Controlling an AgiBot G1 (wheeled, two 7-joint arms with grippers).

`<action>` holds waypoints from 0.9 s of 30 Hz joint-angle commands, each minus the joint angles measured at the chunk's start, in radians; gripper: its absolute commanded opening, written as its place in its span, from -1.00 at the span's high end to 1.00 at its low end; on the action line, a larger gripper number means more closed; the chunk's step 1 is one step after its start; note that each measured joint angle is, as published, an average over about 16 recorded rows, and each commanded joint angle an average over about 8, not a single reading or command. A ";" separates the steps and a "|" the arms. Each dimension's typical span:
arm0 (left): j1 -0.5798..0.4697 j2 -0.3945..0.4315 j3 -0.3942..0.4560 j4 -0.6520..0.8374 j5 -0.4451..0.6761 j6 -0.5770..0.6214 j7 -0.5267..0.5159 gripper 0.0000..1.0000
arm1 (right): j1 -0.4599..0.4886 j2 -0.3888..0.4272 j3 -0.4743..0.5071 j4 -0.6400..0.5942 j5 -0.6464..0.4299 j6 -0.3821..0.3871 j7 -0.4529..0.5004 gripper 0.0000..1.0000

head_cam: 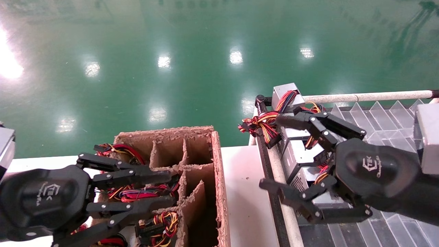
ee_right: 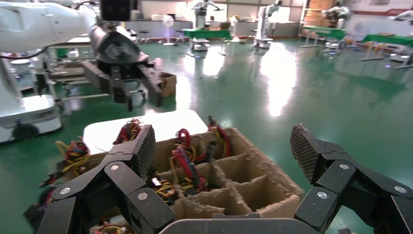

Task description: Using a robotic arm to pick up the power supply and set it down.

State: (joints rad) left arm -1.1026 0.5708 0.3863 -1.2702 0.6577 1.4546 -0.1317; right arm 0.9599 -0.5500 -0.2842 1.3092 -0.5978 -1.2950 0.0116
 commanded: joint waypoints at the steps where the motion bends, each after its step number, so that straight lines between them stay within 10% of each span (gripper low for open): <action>1: 0.000 0.000 0.000 0.000 0.000 0.000 0.000 -1.00 | 0.011 -0.006 0.000 -0.002 -0.013 -0.020 0.017 -1.00; 27: 0.000 0.000 0.000 0.000 0.000 0.000 0.000 -1.00 | 0.125 -0.067 0.005 -0.027 -0.146 -0.219 0.186 -1.00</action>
State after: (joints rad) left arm -1.1024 0.5707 0.3863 -1.2700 0.6576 1.4542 -0.1316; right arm 1.0814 -0.6149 -0.2794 1.2824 -0.7396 -1.5079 0.1941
